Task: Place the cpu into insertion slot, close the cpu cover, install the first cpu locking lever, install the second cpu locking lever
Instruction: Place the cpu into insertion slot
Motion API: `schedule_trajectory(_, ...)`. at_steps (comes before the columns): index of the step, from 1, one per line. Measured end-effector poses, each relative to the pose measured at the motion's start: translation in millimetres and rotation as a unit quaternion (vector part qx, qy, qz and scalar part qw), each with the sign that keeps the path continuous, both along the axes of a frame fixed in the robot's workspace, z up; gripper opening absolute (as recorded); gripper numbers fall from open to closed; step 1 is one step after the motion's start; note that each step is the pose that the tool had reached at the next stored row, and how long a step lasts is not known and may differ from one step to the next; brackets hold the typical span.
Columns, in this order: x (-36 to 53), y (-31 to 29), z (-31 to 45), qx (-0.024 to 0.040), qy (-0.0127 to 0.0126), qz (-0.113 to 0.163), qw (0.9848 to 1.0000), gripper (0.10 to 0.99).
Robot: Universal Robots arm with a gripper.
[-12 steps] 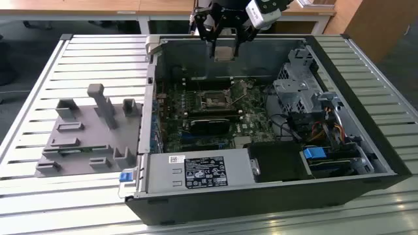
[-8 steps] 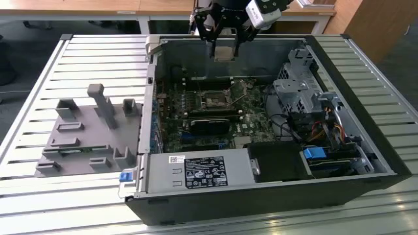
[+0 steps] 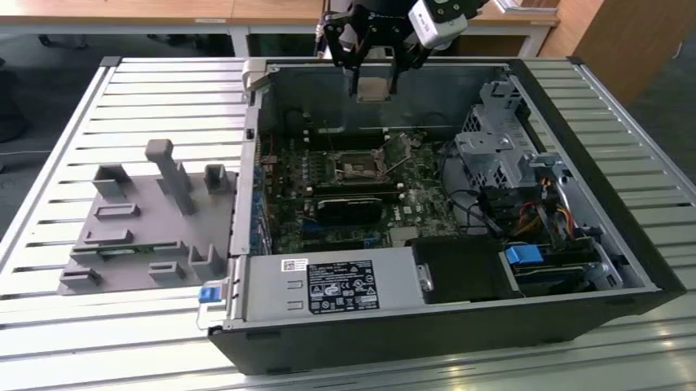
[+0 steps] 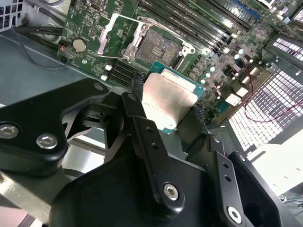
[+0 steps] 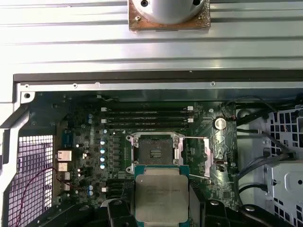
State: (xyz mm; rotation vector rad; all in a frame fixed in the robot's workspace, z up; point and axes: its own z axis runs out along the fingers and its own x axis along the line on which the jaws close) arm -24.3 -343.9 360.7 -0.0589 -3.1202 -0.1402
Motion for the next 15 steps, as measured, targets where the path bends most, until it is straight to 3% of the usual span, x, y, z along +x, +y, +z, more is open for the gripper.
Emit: schedule_trajectory(15,0.0,0.0,0.0,0.0000,0.0000,-0.014,0.9999,0.541)
